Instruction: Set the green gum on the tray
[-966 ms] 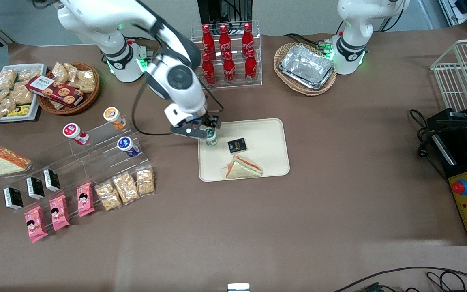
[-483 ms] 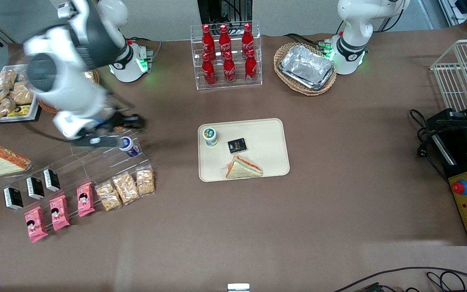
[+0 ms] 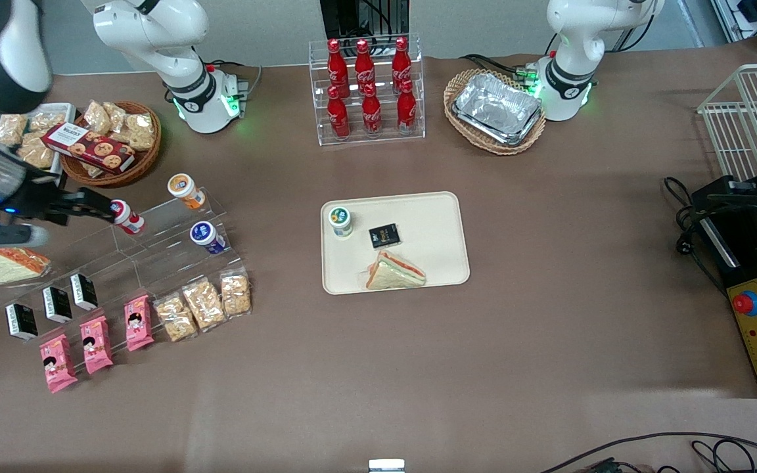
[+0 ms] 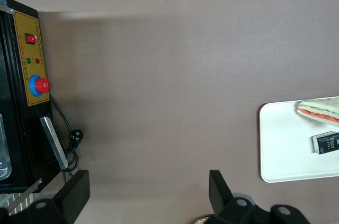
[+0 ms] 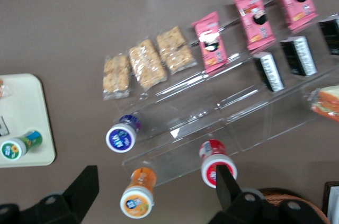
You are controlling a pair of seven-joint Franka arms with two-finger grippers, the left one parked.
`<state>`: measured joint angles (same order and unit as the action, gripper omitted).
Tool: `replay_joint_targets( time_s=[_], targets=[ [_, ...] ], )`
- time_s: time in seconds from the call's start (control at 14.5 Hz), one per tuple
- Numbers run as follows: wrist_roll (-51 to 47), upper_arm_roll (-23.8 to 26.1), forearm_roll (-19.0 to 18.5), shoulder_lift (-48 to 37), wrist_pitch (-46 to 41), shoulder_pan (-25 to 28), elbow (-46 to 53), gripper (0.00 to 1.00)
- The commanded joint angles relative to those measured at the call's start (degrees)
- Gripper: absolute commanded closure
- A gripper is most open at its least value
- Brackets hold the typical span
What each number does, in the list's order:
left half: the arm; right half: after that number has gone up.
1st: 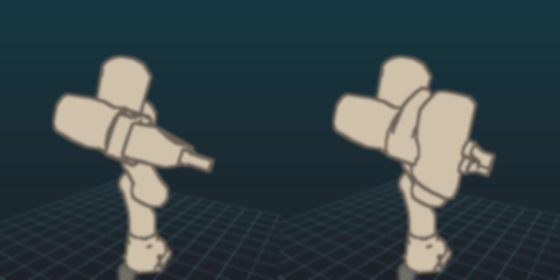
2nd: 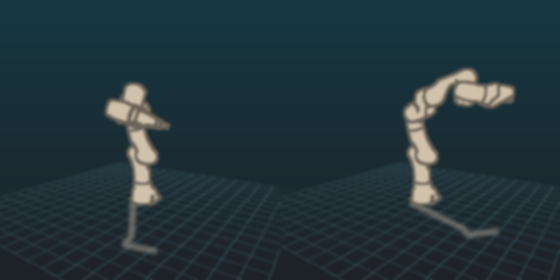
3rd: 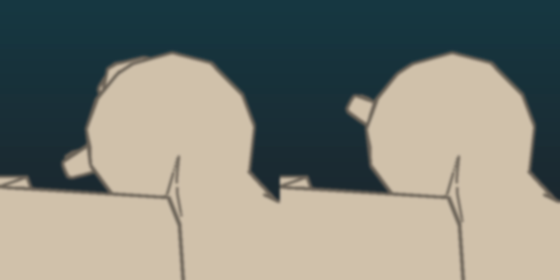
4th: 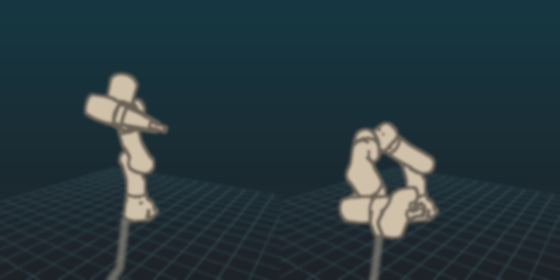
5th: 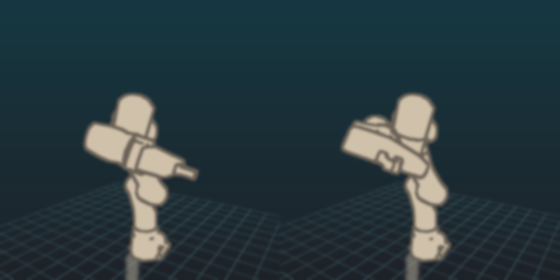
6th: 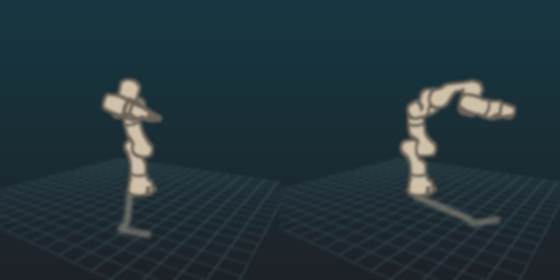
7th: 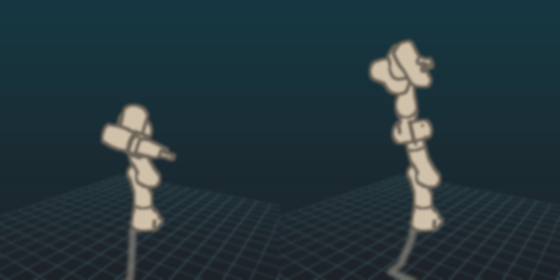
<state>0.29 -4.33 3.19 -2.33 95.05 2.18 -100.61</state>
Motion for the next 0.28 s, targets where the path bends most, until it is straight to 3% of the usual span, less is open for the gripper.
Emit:
replay_joint_targets(
  time_s=[0.0,0.21],
  targets=[
    [1.2,-2.9,-0.8,1.4,-0.9,0.5,4.4,0.01],
    [6.0,-5.0,-2.0,2.3,-1.4,0.5,6.7,0.01]
  ],
)
